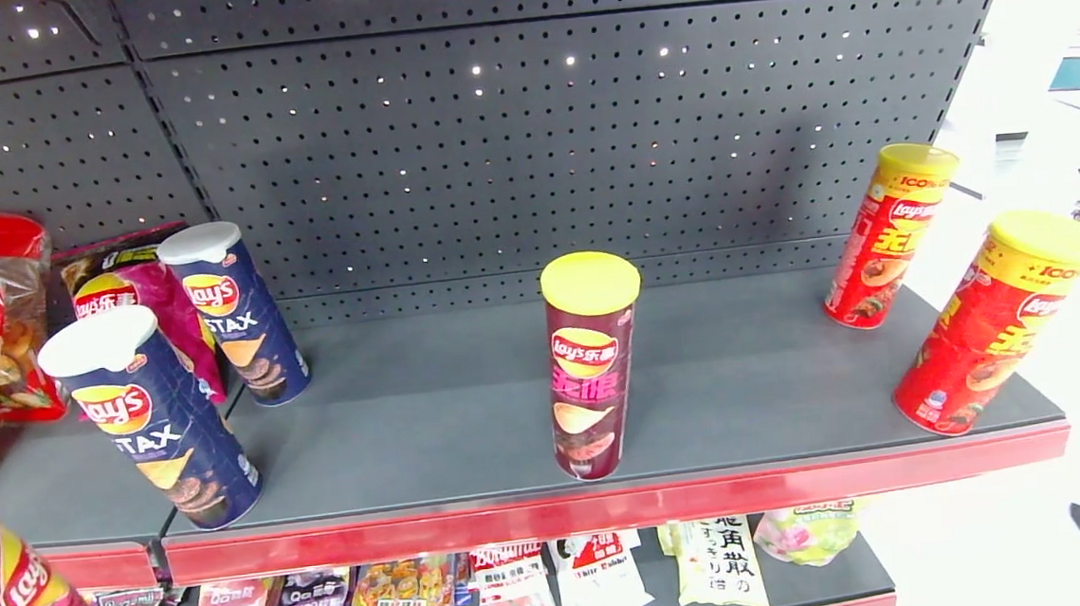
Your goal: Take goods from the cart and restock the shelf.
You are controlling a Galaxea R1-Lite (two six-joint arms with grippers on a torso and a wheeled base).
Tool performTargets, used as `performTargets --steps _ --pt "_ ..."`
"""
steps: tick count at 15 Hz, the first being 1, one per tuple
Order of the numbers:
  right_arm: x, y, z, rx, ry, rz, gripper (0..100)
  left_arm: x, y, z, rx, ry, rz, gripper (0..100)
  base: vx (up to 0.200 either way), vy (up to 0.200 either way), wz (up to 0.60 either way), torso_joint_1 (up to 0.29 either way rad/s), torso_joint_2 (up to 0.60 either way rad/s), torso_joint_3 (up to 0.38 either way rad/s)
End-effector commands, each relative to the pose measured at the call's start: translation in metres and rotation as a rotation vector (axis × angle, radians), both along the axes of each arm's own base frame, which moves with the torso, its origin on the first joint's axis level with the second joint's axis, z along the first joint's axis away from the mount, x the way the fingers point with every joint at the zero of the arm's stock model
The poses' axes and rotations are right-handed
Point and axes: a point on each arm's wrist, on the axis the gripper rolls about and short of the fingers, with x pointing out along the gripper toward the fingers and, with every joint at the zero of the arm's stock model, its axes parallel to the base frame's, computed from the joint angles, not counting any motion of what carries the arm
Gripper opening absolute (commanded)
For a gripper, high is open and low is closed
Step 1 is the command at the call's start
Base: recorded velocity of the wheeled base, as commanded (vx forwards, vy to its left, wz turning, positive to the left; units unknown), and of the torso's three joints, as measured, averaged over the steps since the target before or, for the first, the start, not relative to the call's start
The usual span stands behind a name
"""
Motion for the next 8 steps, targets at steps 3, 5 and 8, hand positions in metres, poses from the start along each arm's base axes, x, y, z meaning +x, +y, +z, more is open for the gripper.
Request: performTargets --steps 3,5,8 --pt "-0.066 -0.024 -0.002 0.082 -0.138 -0.64 100 0.001 0.0 -0.004 -0.002 0.017 -0.002 0 0.0 0.0 0.0 0.0 0.0 0.0" --pt "-0.069 -0.02 -0.013 0.085 -0.12 -0.718 100 0.002 0.0 -0.005 -0.003 0.008 -0.002 0 0.0 0.0 0.0 0.0 0.0 0.0" --pt "-0.081 -0.017 -0.055 0.119 -0.119 -0.466 100 0.002 0.0 -0.005 -0.011 -0.01 -0.001 0 0.0 0.0 0.0 0.0 0.0 0.0"
